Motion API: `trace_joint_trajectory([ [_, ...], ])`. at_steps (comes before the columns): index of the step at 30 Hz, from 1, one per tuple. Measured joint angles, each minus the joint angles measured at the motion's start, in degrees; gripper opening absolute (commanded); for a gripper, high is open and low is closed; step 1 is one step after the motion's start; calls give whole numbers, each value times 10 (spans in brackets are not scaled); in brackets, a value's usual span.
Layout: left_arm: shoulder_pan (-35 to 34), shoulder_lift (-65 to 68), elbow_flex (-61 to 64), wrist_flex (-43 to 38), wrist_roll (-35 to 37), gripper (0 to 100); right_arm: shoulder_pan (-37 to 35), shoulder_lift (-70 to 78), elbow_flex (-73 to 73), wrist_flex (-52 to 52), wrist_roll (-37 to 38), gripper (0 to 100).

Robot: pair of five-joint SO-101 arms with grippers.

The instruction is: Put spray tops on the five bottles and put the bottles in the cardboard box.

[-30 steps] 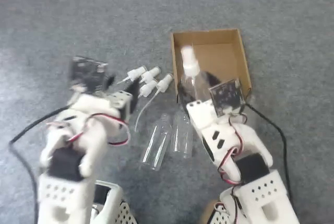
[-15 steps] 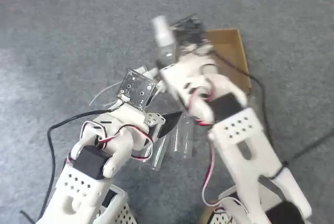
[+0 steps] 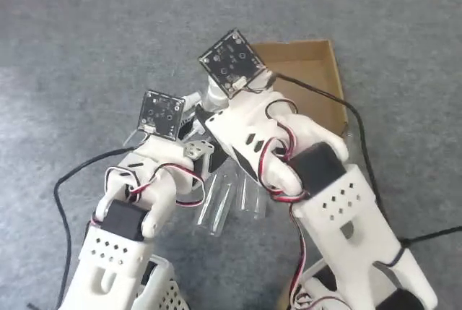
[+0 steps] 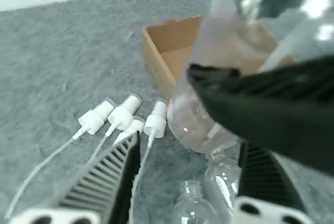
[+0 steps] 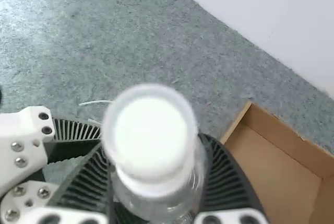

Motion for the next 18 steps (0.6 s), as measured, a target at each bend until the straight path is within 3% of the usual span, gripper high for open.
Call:
trace_joint_trajectory([
  [8,-18,1,19,-1,0,260,88,16,0,-60,9,6],
  [13,-51,1,25,-6,1,200,155,128,-24,-164,11,6],
  [18,-122,1,25,-38,0,120,171,274,-123,-189,6,6],
])
